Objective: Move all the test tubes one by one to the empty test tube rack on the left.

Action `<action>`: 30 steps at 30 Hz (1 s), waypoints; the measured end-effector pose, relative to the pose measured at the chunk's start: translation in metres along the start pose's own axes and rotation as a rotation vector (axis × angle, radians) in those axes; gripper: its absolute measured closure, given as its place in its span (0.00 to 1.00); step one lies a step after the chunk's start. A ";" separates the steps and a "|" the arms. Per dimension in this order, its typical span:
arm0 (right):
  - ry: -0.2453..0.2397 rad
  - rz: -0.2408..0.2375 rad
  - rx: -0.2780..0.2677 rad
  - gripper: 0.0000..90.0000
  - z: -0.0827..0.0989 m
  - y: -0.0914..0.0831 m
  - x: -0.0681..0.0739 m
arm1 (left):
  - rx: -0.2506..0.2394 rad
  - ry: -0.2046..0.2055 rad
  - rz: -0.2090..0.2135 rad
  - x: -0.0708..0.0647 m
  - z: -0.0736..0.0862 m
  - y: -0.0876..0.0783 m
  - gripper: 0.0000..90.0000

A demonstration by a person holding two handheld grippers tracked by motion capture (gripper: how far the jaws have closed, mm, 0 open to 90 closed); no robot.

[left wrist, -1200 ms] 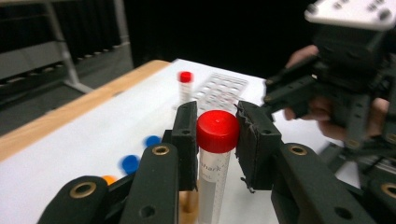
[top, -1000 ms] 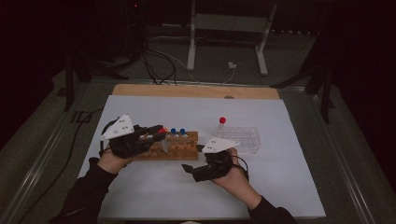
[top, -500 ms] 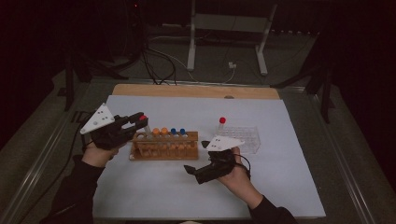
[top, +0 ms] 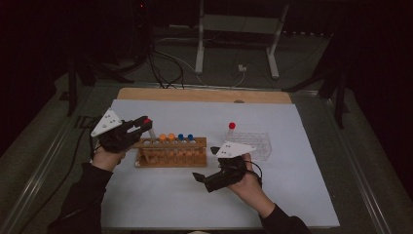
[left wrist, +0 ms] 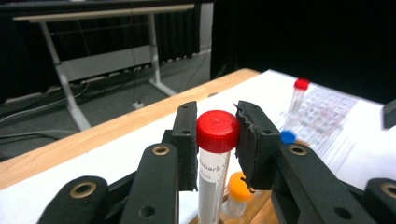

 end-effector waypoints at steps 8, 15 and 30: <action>-0.002 -0.008 0.000 0.00 0.000 -0.001 0.001 | 0.059 -0.002 0.021 -0.006 0.020 0.013 0.79; -0.004 -0.011 0.000 0.00 0.000 -0.002 0.001 | 0.094 0.002 0.021 -0.007 0.032 0.018 0.79; -0.007 -0.017 0.008 0.00 0.001 -0.002 0.001 | 0.125 -0.012 0.025 -0.006 0.049 0.020 0.79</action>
Point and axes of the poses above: each handheld gripper's, and its own axes: y roughly forward along the jaws, z roughly out of its underside, x roughly to its left, the point moved 8 cm from there along y, roughly forward along the jaws, and after that the axes turned 5 degrees about -z, right-handed, at the moved point
